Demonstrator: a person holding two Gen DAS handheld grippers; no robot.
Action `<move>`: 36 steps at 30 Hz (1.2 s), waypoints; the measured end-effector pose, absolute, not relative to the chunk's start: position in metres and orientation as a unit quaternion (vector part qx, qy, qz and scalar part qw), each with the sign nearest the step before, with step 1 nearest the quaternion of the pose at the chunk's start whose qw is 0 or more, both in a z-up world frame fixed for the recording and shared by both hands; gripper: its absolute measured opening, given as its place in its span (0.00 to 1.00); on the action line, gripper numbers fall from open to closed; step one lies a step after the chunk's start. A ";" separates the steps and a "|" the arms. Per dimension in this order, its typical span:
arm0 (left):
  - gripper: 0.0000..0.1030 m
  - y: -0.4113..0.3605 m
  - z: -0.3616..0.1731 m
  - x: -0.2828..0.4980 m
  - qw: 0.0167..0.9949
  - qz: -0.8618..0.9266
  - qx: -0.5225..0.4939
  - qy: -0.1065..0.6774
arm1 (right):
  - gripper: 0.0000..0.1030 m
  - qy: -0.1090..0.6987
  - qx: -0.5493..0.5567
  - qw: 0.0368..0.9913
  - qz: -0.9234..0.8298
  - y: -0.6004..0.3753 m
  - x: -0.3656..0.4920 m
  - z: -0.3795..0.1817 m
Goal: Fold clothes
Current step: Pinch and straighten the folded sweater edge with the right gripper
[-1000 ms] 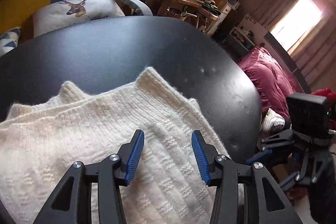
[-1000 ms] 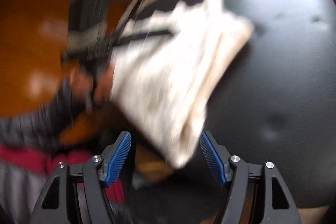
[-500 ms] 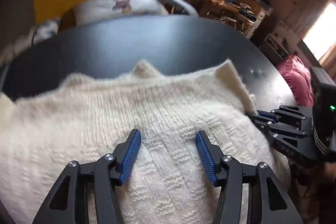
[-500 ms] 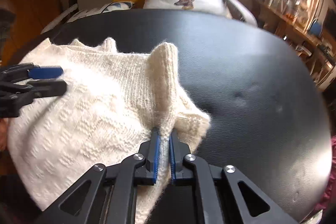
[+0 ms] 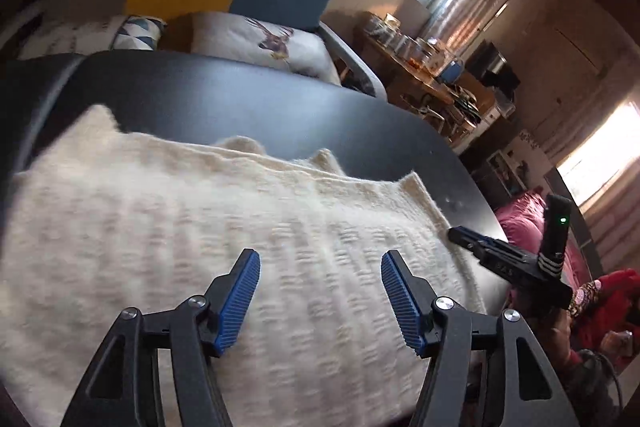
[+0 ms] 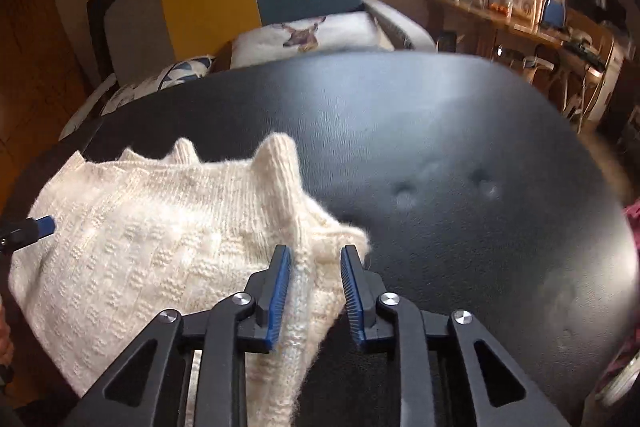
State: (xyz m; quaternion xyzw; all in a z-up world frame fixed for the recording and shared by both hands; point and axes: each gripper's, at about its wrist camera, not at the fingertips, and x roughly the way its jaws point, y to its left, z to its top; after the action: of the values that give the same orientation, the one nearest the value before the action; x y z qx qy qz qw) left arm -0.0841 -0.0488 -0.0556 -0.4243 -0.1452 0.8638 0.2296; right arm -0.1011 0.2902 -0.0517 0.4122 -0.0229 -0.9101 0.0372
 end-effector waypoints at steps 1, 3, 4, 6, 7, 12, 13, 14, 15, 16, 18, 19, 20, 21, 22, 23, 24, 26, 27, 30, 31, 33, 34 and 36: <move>0.63 -0.072 -0.052 -0.075 0.208 0.874 -0.416 -0.144 | 0.28 -0.020 0.400 0.053 -0.915 0.280 -0.098 -0.043; 0.63 -0.118 -0.051 -0.059 0.149 0.890 -0.409 -0.138 | 0.30 -0.018 0.389 0.093 -0.916 0.258 -0.096 -0.033; 0.63 -0.138 -0.053 -0.052 0.120 0.893 -0.411 -0.137 | 0.30 -0.016 0.391 0.113 -0.913 0.245 -0.098 -0.032; 0.64 -0.170 -0.065 -0.042 0.082 0.891 -0.424 -0.141 | 0.30 -0.008 0.397 0.146 -0.906 0.218 -0.104 -0.031; 0.64 -0.182 -0.073 -0.037 0.069 0.887 -0.433 -0.146 | 0.30 -0.003 0.402 0.154 -0.902 0.206 -0.105 -0.035; 0.41 -0.190 -0.108 -0.014 0.087 0.864 -0.468 -0.164 | 0.30 0.016 0.439 0.161 -0.884 0.175 -0.099 -0.063; 0.20 -0.189 -0.113 -0.010 0.086 0.862 -0.473 -0.164 | 0.30 0.022 0.446 0.153 -0.882 0.175 -0.096 -0.068; 0.20 -0.191 -0.115 -0.004 0.089 0.860 -0.472 -0.173 | 0.30 0.025 0.452 0.143 -0.880 0.179 -0.095 -0.074; 0.16 -0.193 -0.117 0.000 0.093 0.857 -0.472 -0.187 | 0.30 0.027 0.459 0.133 -0.878 0.184 -0.094 -0.079; 0.15 -0.196 -0.119 0.004 0.096 0.852 -0.474 -0.200 | 0.30 0.013 0.458 0.133 -0.879 0.192 -0.094 -0.082; 0.15 -0.199 -0.122 0.011 0.102 0.845 -0.479 -0.217 | 0.30 -0.027 0.453 0.140 -0.880 0.207 -0.093 -0.087; 0.15 -0.198 -0.121 0.014 0.107 0.842 -0.482 -0.217 | 0.30 -0.037 0.451 0.143 -0.880 0.211 -0.093 -0.088; 0.16 -0.196 -0.119 0.016 0.116 0.839 -0.487 -0.214 | 0.30 -0.035 0.450 0.144 -0.881 0.211 -0.094 -0.089; 0.19 -0.196 -0.115 0.016 0.123 0.838 -0.488 -0.212 | 0.30 -0.027 0.449 0.142 -0.882 0.210 -0.094 -0.088; 0.26 -0.199 -0.109 0.015 0.127 0.840 -0.483 -0.214 | 0.31 -0.016 0.448 0.141 -0.882 0.207 -0.094 -0.088; 0.31 -0.203 -0.103 0.011 0.129 0.843 -0.474 -0.218 | 0.32 -0.008 0.447 0.142 -0.883 0.205 -0.093 -0.087; 0.48 -0.207 -0.098 0.005 0.129 0.846 -0.466 -0.223 | 0.32 -0.003 0.445 0.142 -0.884 0.204 -0.093 -0.087; 0.71 -0.217 -0.088 -0.007 0.129 0.853 -0.449 -0.234 | 0.33 -0.006 0.439 0.142 -0.887 0.206 -0.093 -0.088; 0.74 -0.220 -0.086 -0.017 0.137 0.851 -0.447 -0.239 | 0.33 -0.009 0.436 0.143 -0.888 0.207 -0.092 -0.089; 0.77 -0.225 -0.088 -0.053 0.173 0.835 -0.454 -0.259 | 0.33 -0.014 0.429 0.147 -0.891 0.210 -0.091 -0.089; 0.77 -0.226 -0.093 -0.065 0.184 0.824 -0.462 -0.270 | 0.33 -0.014 0.428 0.148 -0.892 0.210 -0.092 -0.089; 0.77 -0.228 -0.106 -0.090 0.201 0.800 -0.485 -0.290 | 0.33 -0.014 0.424 0.149 -0.893 0.210 -0.091 -0.090; 0.77 -0.227 -0.112 -0.100 0.207 0.786 -0.502 -0.296 | 0.33 -0.013 0.422 0.149 -0.894 0.210 -0.091 -0.090; 0.77 -0.225 -0.121 -0.111 0.217 0.771 -0.515 -0.305 | 0.33 -0.012 0.418 0.150 -0.896 0.210 -0.090 -0.091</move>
State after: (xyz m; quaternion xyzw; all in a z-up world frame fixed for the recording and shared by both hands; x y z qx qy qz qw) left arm -0.1112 -0.2247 -0.1210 -0.5155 -0.3048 0.7708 0.2174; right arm -0.0899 0.2103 -0.0905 0.4184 -0.0122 -0.8956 0.1504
